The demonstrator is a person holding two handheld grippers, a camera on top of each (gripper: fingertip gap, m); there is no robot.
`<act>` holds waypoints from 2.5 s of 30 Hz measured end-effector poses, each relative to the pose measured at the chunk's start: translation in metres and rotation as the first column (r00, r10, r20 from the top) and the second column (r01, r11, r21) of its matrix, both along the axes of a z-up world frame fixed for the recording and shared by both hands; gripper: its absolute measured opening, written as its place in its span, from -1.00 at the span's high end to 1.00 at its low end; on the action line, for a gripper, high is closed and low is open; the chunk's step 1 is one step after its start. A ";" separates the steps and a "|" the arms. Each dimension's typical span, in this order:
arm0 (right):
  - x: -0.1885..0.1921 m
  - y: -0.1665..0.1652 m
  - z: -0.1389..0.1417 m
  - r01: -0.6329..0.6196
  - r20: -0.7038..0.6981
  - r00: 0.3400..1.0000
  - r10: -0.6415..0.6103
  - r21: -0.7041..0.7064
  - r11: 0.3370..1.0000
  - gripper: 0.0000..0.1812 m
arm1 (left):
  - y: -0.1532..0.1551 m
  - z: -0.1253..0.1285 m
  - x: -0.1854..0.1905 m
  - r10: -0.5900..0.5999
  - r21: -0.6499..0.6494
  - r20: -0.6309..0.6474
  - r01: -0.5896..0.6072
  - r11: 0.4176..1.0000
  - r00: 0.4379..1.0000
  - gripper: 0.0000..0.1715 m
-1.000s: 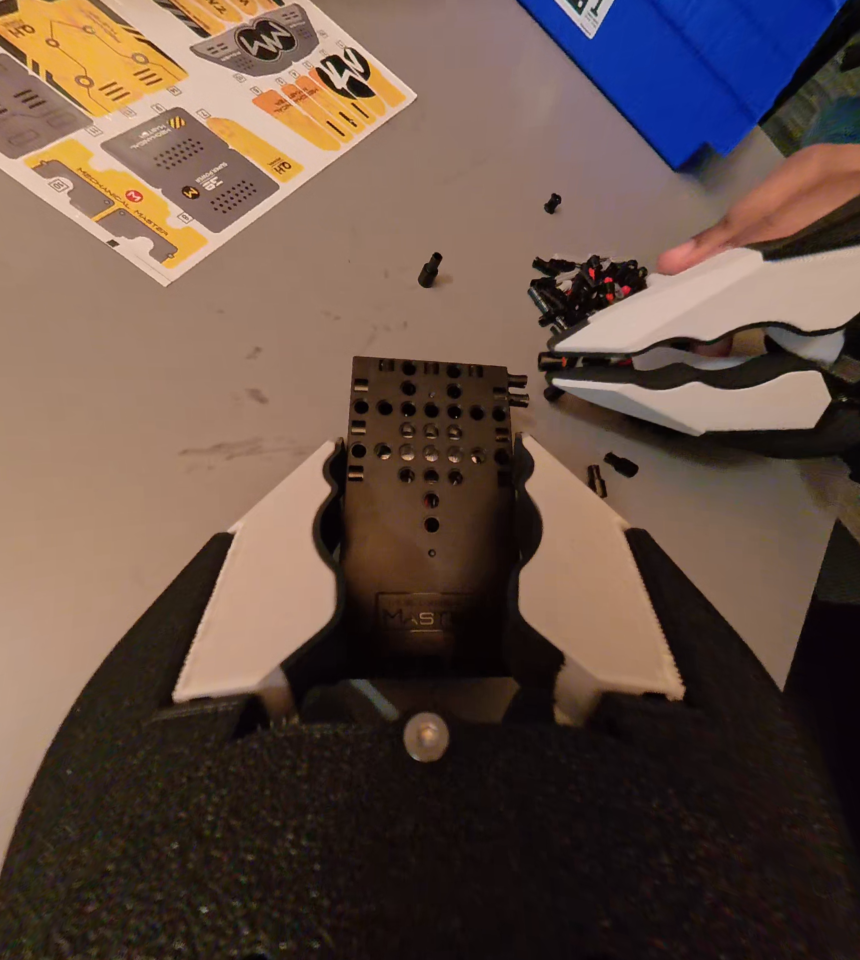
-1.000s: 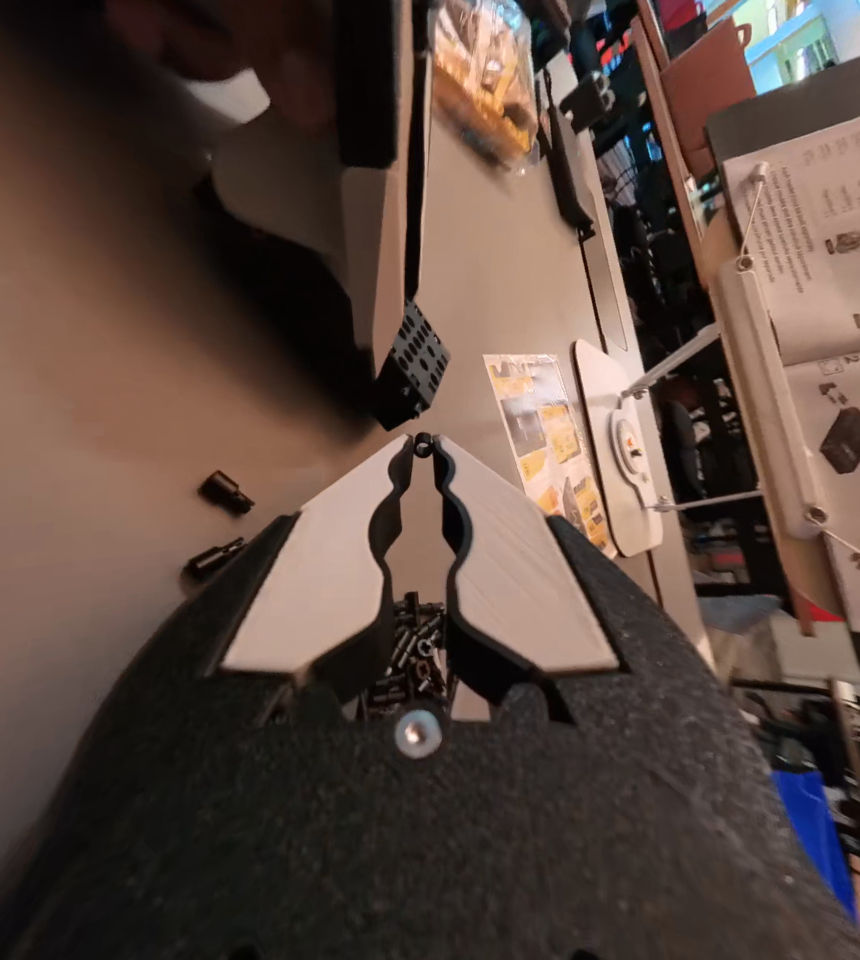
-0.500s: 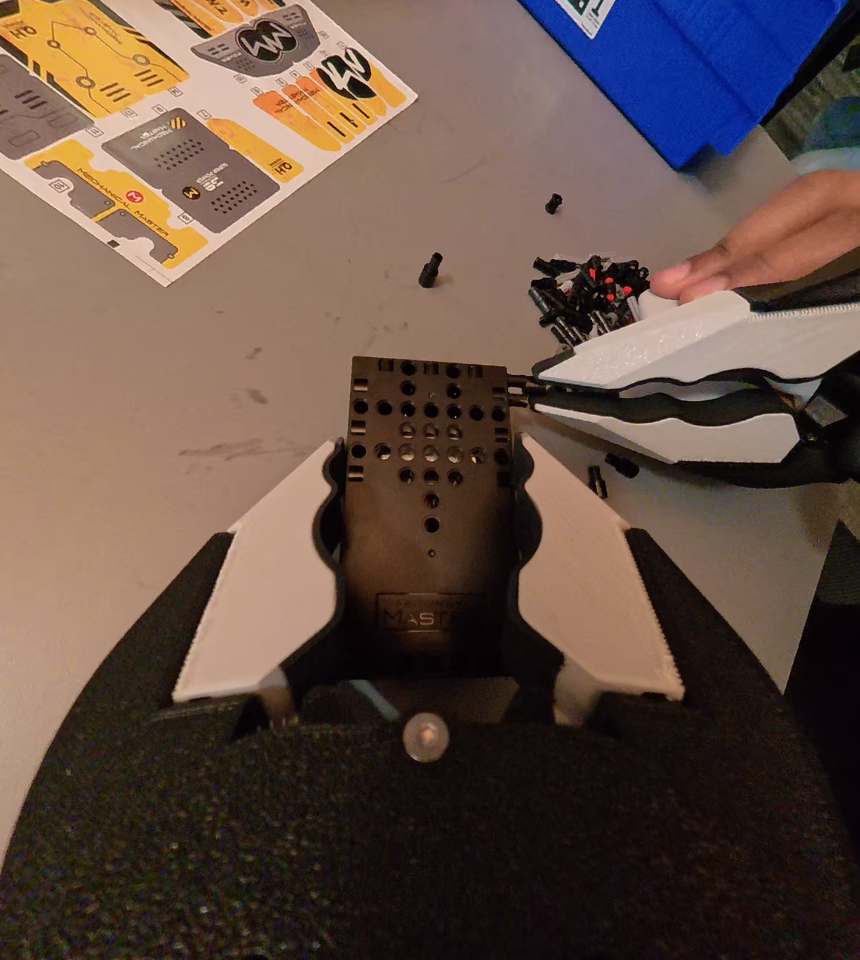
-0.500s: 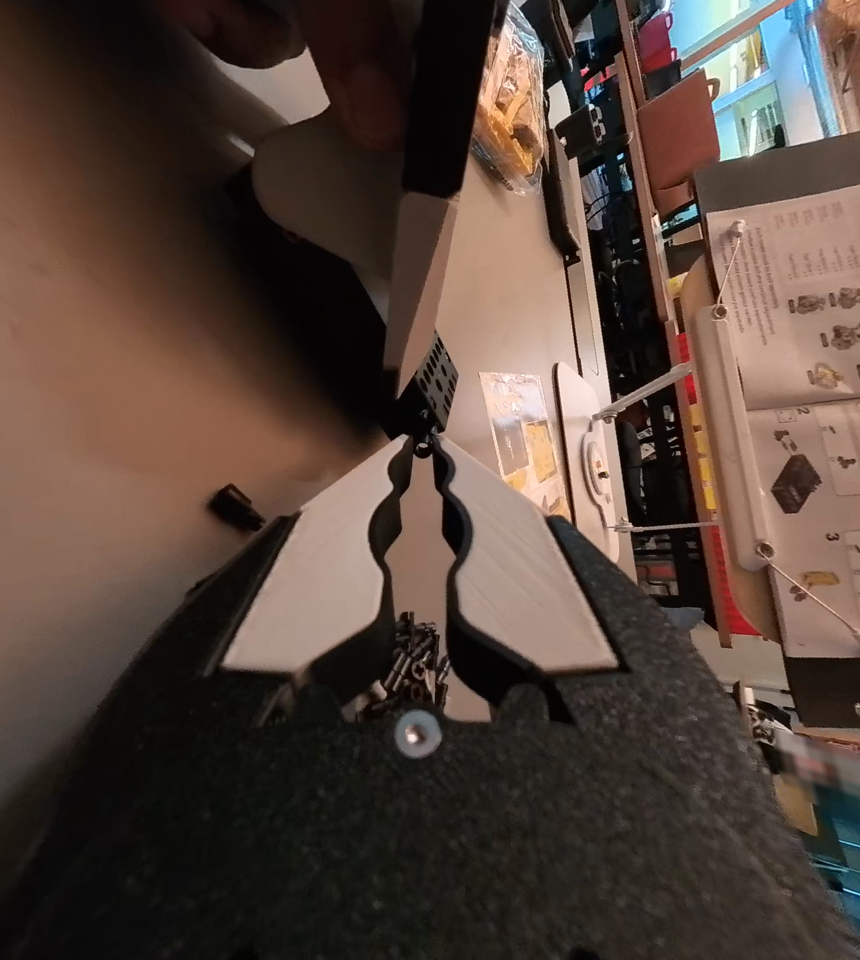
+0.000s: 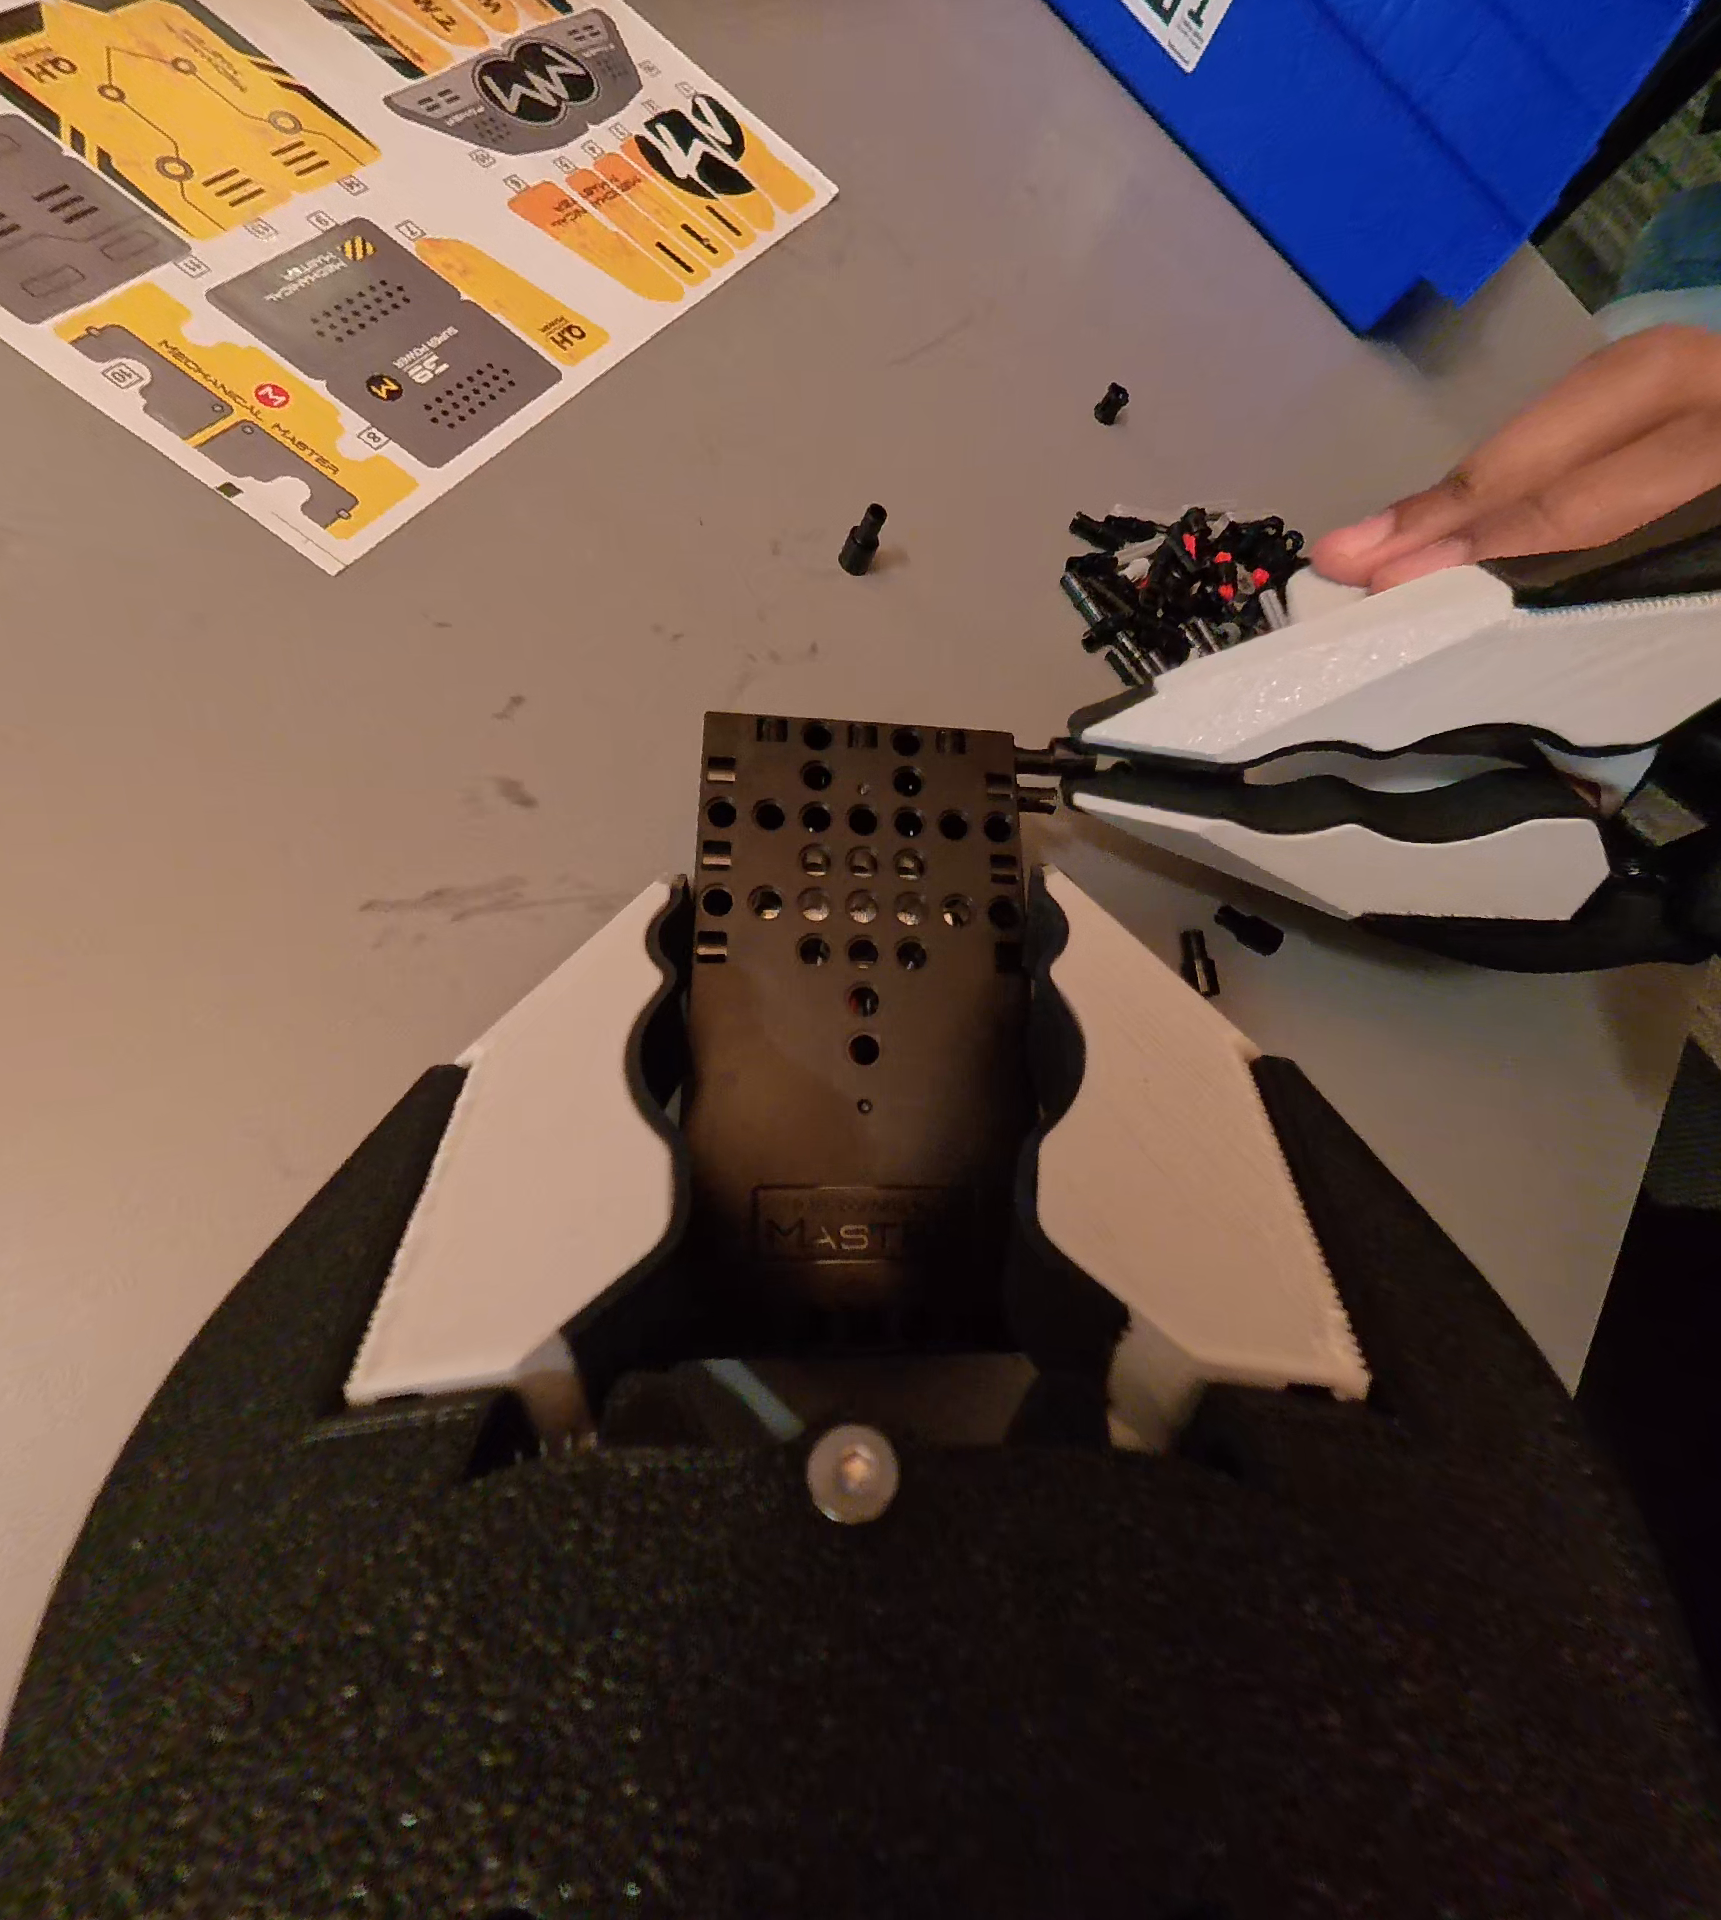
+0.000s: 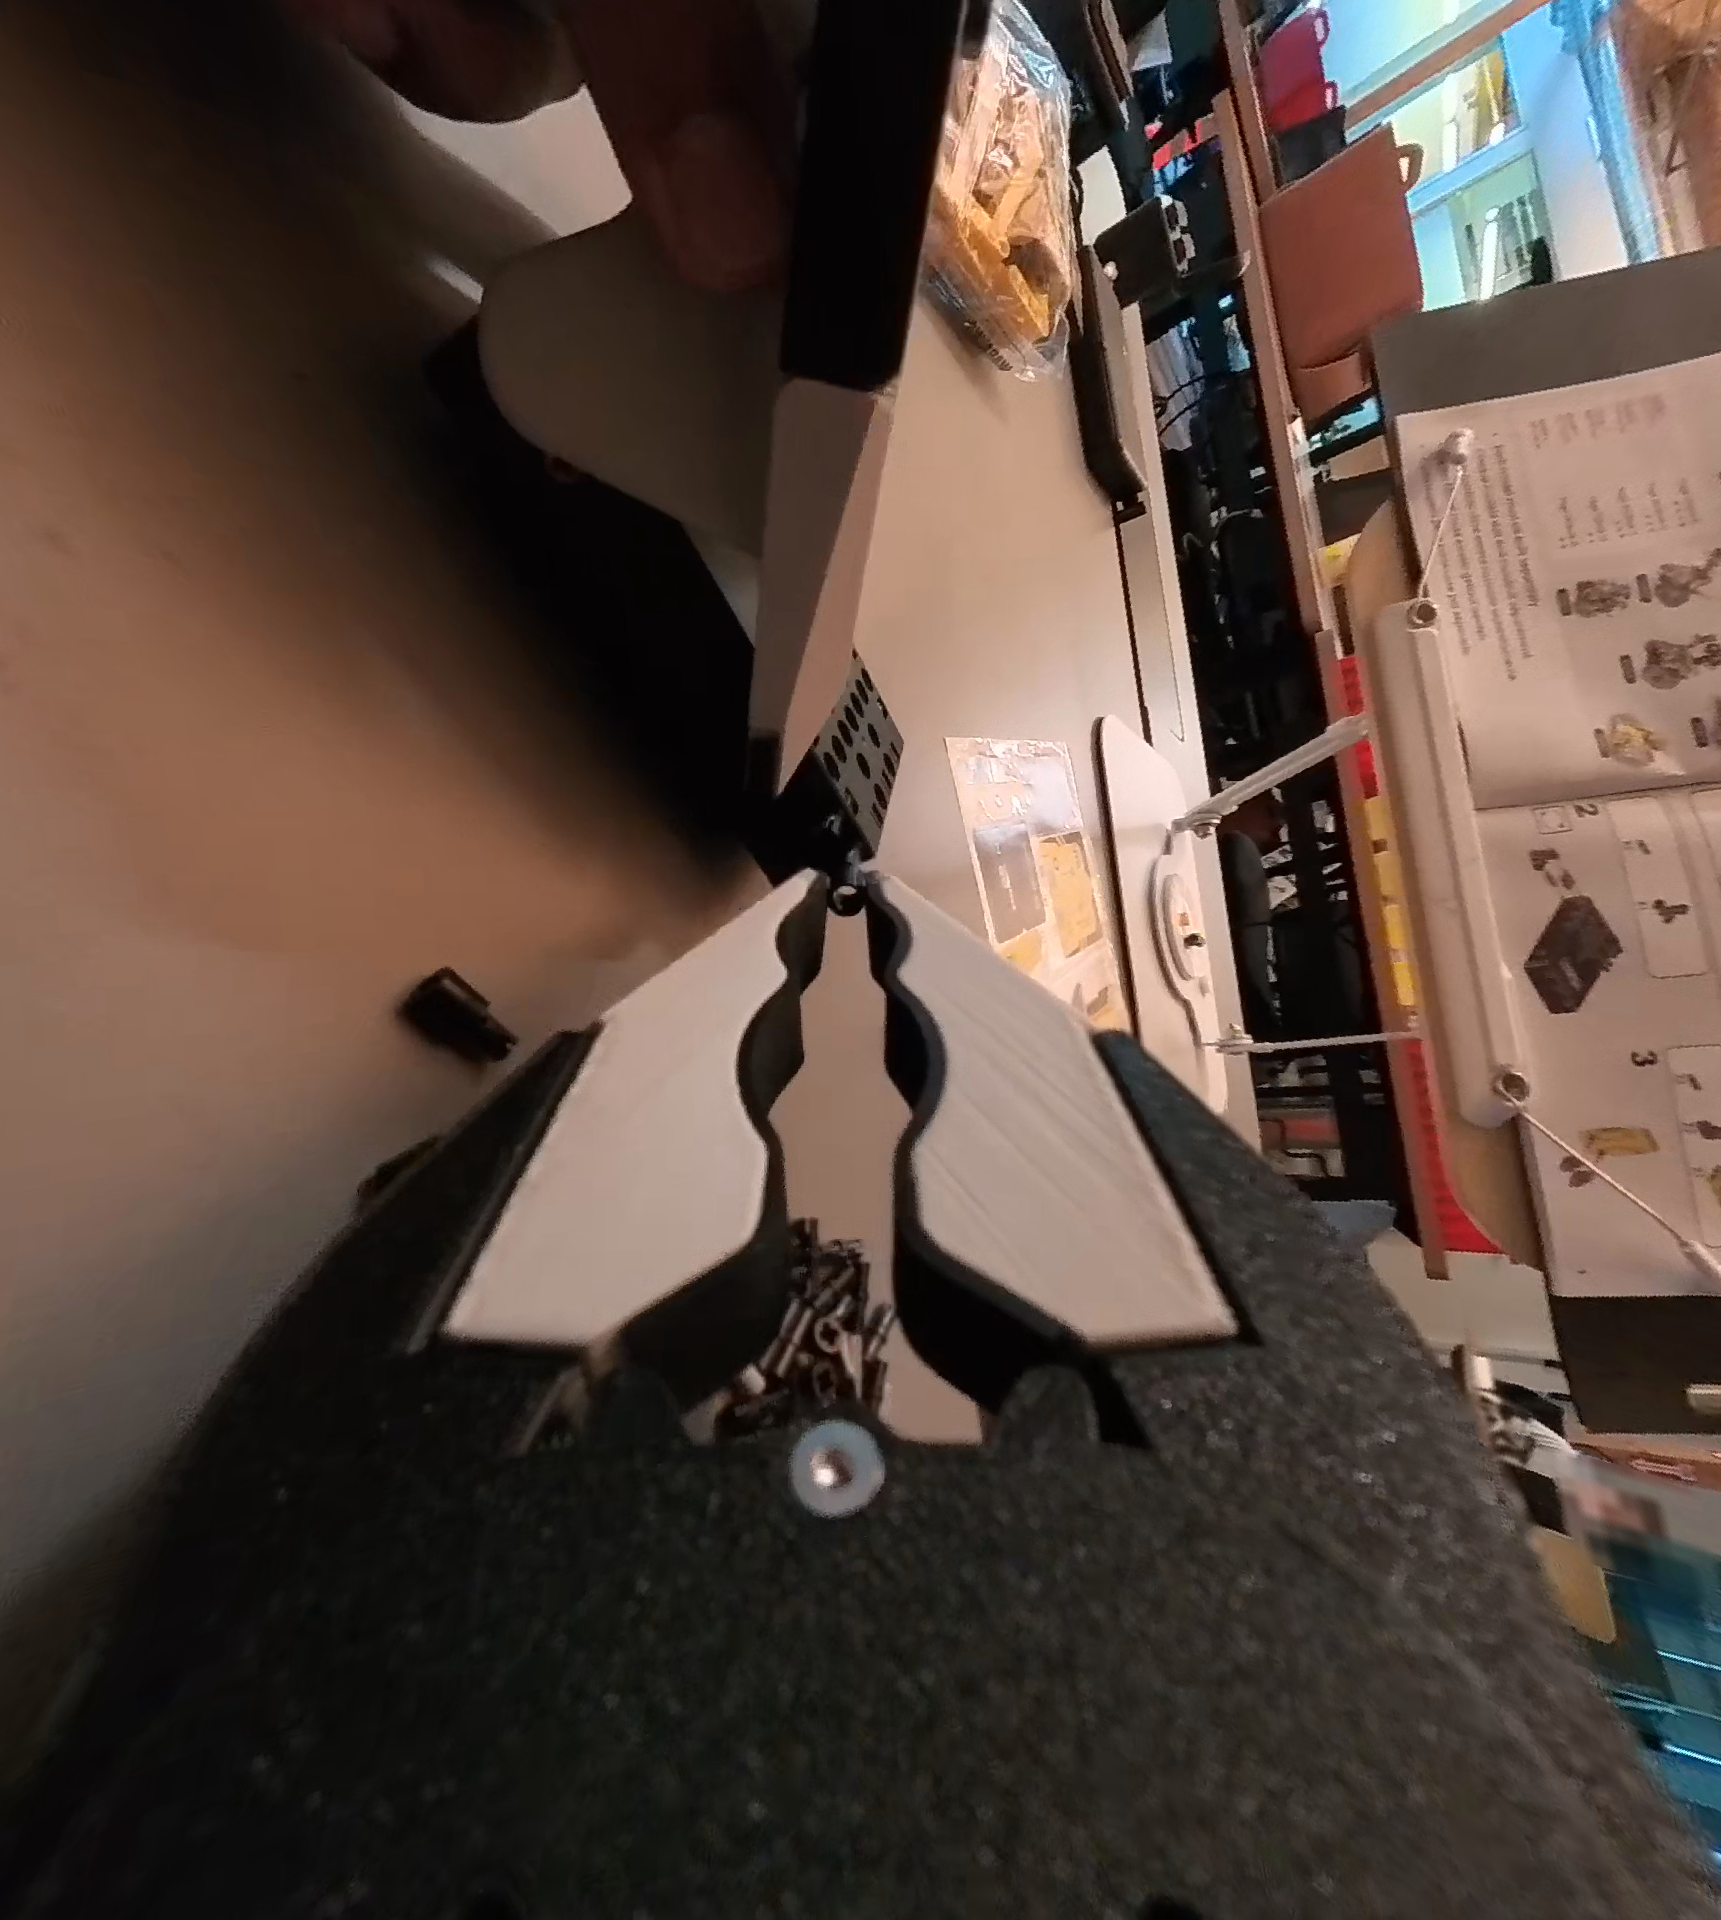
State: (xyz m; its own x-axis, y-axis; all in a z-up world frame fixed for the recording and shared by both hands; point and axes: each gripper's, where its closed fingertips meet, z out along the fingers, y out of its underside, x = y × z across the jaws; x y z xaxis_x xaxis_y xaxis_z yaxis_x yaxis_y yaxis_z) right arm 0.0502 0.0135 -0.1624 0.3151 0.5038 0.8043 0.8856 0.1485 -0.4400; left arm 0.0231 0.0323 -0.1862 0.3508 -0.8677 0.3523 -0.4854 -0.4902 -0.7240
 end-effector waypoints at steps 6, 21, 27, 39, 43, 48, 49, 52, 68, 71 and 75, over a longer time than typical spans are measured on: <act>-0.001 0.000 0.000 -0.018 0.021 1.000 0.017 0.019 1.000 0.92 | 0.000 0.000 0.000 -0.001 0.003 -0.003 0.001 1.000 1.000 0.25; -0.003 0.000 -0.002 -0.119 0.307 0.950 0.054 0.196 0.973 0.92 | 0.000 -0.001 0.000 -0.001 0.013 -0.011 0.001 1.000 1.000 0.26; -0.003 0.000 -0.003 -0.138 0.298 0.951 0.079 0.182 0.974 0.92 | 0.000 -0.001 0.000 -0.003 0.023 -0.018 0.003 1.000 1.000 0.26; -0.007 0.000 -0.004 -0.163 0.236 0.964 0.124 0.150 0.975 0.92 | -0.001 -0.002 0.000 -0.008 0.026 -0.023 0.009 1.000 1.000 0.26; -0.005 0.000 -0.004 -0.155 0.221 0.968 0.122 0.137 0.978 0.92 | -0.001 -0.002 0.000 -0.009 0.026 -0.023 0.009 1.000 1.000 0.27; -0.002 0.000 -0.004 -0.141 0.205 0.972 0.113 0.129 0.982 0.92 | -0.001 -0.002 0.000 -0.010 0.019 -0.019 0.010 1.000 1.000 0.27; -0.001 0.001 -0.005 -0.136 0.201 0.973 0.109 0.125 0.983 0.92 | -0.001 -0.002 0.000 -0.010 0.017 -0.018 0.010 1.000 1.000 0.27; 0.008 0.004 -0.013 -0.107 0.238 0.968 0.081 0.098 0.989 0.92 | -0.001 -0.001 0.000 -0.012 0.002 -0.007 0.012 1.000 1.000 0.27; 0.003 0.002 -0.006 -0.111 0.126 0.987 0.101 0.077 0.991 0.92 | -0.001 -0.001 0.000 -0.011 0.016 -0.015 0.011 1.000 1.000 0.27; 0.000 0.000 -0.004 -0.118 0.102 0.989 0.111 0.068 0.991 0.92 | -0.001 -0.002 0.000 -0.010 0.023 -0.020 0.011 1.000 1.000 0.27; 0.001 0.001 -0.006 -0.114 0.138 0.985 0.102 0.081 0.990 0.92 | -0.001 -0.002 0.000 -0.009 0.023 -0.020 0.010 1.000 1.000 0.27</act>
State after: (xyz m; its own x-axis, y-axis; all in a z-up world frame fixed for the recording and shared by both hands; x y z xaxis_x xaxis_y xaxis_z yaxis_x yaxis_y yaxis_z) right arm 0.0513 0.0140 -0.1684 0.1498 0.4540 0.8783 0.9121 0.2795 -0.3000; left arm 0.0232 0.0311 -0.1879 0.3492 -0.8789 0.3249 -0.5045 -0.4685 -0.7252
